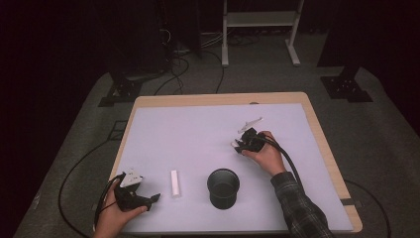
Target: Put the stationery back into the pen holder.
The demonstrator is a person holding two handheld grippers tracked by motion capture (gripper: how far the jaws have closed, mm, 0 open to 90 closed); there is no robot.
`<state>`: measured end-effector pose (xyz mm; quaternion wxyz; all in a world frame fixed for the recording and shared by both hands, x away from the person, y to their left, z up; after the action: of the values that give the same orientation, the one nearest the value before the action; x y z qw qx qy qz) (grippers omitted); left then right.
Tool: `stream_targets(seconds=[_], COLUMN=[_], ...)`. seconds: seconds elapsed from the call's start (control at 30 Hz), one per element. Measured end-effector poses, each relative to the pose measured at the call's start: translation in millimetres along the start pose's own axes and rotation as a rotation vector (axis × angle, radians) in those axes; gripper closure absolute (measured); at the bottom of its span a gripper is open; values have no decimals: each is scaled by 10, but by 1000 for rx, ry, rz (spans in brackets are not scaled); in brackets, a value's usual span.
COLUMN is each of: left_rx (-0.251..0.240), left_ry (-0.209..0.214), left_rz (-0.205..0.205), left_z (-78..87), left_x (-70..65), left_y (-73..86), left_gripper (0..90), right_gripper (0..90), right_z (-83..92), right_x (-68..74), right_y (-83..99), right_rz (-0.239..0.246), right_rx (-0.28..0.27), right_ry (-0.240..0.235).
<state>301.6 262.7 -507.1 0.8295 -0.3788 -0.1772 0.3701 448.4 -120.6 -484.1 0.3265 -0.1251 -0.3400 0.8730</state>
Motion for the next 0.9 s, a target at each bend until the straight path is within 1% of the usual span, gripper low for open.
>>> stream_targets(seconds=[0.1,0.27,0.33,0.37,0.47,0.57,0.6,0.7,0.73,0.8,0.83,0.87,0.9], left_rx=[0,0,0,0,1,4,4,3,3,4,4,4,4], left_ry=[0,0,0,0,0,1,1,0,0,1,1,1,1], left_rz=[-1,0,-1,0,0,0,0,0,0,0,0,1,0], left_z=[0,0,-1,-1,-1,0,0,0,0,0,0,0,0], left_x=[1,1,2,2,3,4,4,4,4,5,4,4,4], left_y=[0,0,-1,-1,-1,-2,-2,-1,-1,-2,-2,-2,-2], left_gripper=[33,33,33,33,32,32,32,32,32,32,32,32,32], right_gripper=[714,711,711,711,710,714,714,731,731,736,739,739,744], right_z=[-12,-36,-56,-68,-79,-94,-103,-141,-141,-154,-161,-161,-172], right_x=[11,15,9,8,-3,-17,-30,-52,-52,-53,-50,-50,-42], right_y=[4,4,2,-4,-20,-70,-89,-145,-145,-164,-185,-185,-214], right_rz=[-10,-5,-2,-11,-7,-10,-4,7,7,2,1,1,9], right_rx=[3,9,18,24,39,58,72,135,135,160,182,182,211], right_ry=[-12,-17,-20,-20,-19,-23,-19,-29,-29,-28,-33,-33,-30])
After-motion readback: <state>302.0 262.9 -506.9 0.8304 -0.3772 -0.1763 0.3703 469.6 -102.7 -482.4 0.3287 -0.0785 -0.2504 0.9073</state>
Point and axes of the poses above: each handheld gripper's, and its own axes: z roughly backward along the jaws, y roughly out of its underside, x roughly to its left, the point moved 4 cm from there along -z, roughly forward along the jaws, and after that the axes turned 4 degrees about -x, right-handed, at the moved point
